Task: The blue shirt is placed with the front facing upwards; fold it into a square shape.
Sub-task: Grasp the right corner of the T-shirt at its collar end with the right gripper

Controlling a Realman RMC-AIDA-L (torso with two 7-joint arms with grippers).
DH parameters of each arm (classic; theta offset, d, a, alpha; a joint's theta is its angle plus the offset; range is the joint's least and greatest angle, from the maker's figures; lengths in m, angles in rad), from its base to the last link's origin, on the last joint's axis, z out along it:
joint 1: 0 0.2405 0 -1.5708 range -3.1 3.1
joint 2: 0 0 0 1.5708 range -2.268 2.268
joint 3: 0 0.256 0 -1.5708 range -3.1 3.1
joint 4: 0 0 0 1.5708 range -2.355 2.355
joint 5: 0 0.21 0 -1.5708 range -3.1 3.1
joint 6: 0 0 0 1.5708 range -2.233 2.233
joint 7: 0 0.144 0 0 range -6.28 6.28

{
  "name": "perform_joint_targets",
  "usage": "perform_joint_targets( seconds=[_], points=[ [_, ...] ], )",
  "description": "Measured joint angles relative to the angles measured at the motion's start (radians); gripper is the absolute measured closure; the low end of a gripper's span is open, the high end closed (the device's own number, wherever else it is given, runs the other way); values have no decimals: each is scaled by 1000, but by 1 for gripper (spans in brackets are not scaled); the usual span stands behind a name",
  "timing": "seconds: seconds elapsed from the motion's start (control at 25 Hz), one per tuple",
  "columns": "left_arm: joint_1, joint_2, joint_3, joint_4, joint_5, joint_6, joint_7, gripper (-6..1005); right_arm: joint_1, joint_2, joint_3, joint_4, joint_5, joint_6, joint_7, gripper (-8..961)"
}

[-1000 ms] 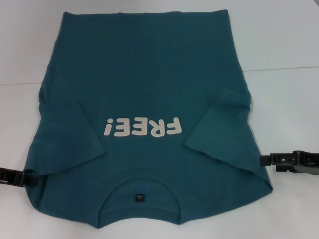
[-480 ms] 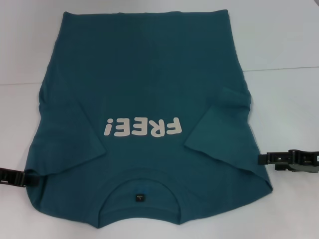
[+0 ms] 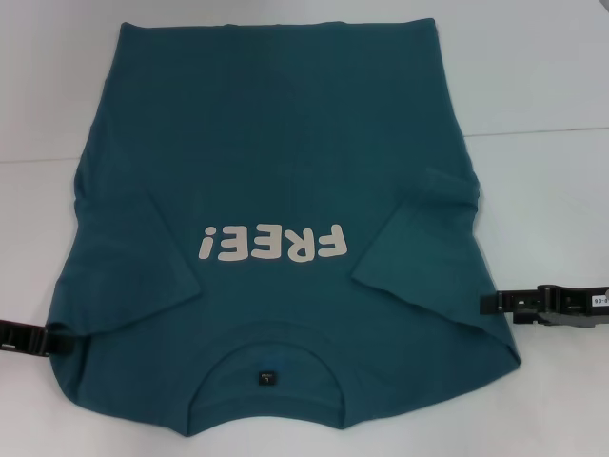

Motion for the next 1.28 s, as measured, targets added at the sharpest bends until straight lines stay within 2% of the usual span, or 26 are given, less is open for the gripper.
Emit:
perform_joint_targets(
  seconds=[1.28],
  points=[
    [0, 0, -2, 1, 0, 1, 2, 978, 11, 3, -15, -14, -25, -3, 24, 117]
  ],
)
